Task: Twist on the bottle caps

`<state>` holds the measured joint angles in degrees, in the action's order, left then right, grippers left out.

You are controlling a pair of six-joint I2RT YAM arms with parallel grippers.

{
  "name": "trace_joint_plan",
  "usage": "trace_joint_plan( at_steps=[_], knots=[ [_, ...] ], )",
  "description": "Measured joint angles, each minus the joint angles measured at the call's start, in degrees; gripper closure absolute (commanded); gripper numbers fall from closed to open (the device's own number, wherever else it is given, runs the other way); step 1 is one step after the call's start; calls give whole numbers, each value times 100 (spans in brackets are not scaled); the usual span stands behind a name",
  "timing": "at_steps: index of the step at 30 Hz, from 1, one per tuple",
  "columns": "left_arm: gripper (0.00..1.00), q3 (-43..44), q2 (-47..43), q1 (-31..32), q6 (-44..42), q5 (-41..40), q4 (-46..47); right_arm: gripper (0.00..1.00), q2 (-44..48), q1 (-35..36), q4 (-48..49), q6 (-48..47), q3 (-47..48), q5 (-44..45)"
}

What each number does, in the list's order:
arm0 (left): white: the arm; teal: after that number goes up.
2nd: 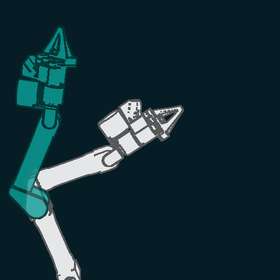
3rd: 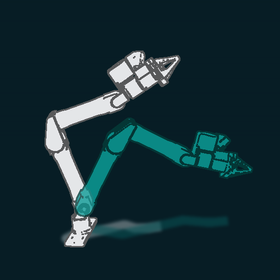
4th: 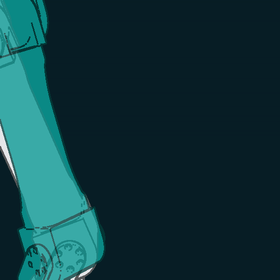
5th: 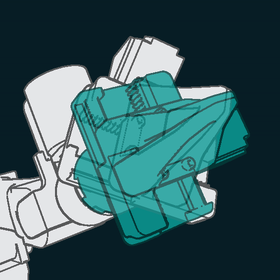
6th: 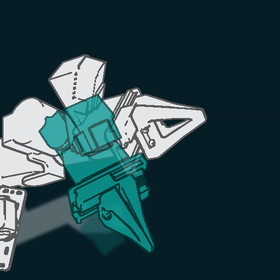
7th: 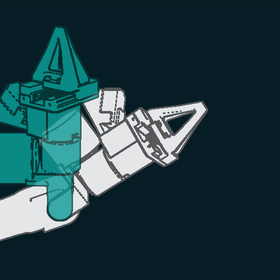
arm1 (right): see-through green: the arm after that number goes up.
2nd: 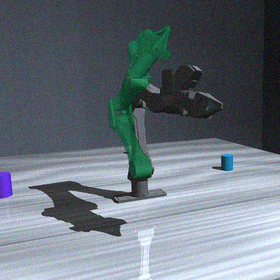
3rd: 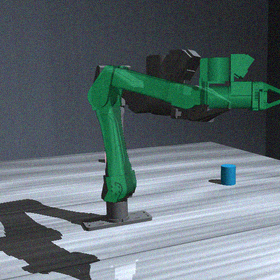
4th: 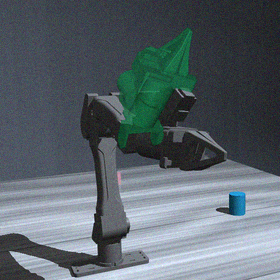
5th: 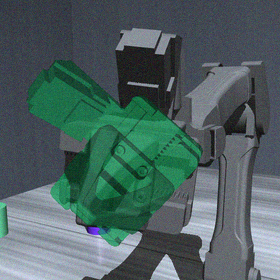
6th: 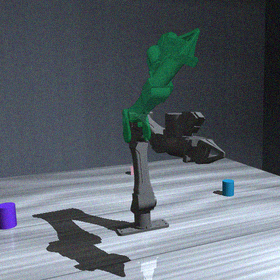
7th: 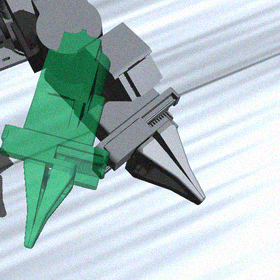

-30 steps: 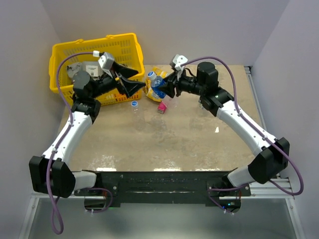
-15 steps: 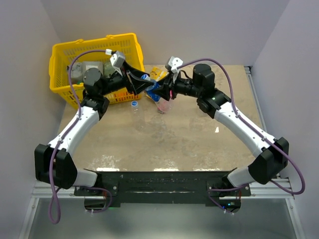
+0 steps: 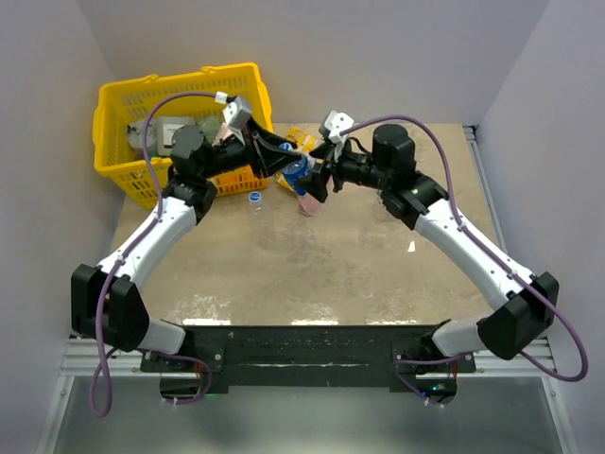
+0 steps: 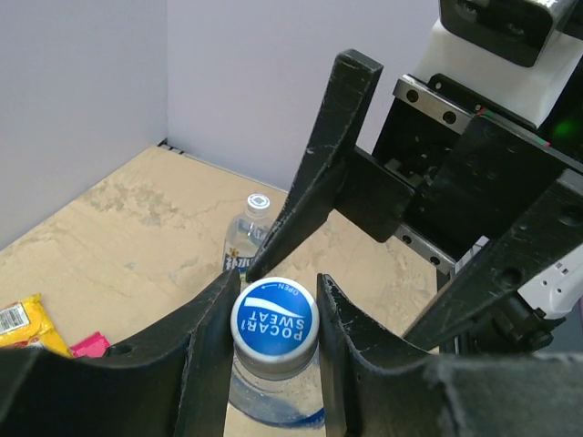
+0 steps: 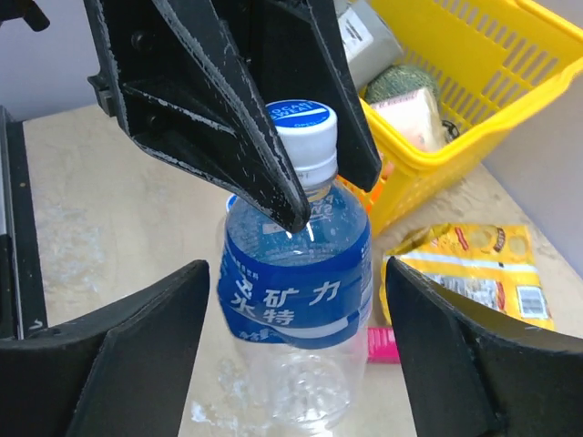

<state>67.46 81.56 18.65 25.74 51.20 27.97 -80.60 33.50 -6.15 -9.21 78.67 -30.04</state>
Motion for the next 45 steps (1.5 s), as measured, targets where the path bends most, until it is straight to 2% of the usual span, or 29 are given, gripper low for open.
trace_joint_plan(
  at_steps=[2, 5, 10, 14, 18, 23, 27, 38, 45],
  knots=[
    [100, 72, 15, 70, -221, 2, -157, 6, 210, -107, -247, -94, 0, 127],
    [100, 175, 15, 170, -699, 9, -540, 2, 649, -483, -404, -111, 0, 415],
    [100, 262, 33, 614, -1569, 0, -1211, 2, 1235, -1491, -317, 131, 352, 1279],
    [100, 278, 116, 1360, -2155, 26, -1596, 2, 1106, -1657, -232, 173, 970, 2024],
    [100, 256, 251, 2011, -2758, -13, -1961, 2, 970, -1670, -203, 175, 1067, 2321],
    [100, -151, 337, 2455, -3370, -267, -2050, 3, 852, -1696, -201, 197, 916, 2345],
    [100, -350, 592, 2492, -3595, -522, -1993, 3, 833, -1696, -149, 293, 743, 2273],
    [100, -782, 1040, 2485, -3606, -737, -1346, 4, 693, -1696, 149, 496, 616, 1744],
    [89, -822, 1073, 2485, -3609, -754, -1182, 4, 629, -1698, 181, 544, 597, 1641]
  ],
)
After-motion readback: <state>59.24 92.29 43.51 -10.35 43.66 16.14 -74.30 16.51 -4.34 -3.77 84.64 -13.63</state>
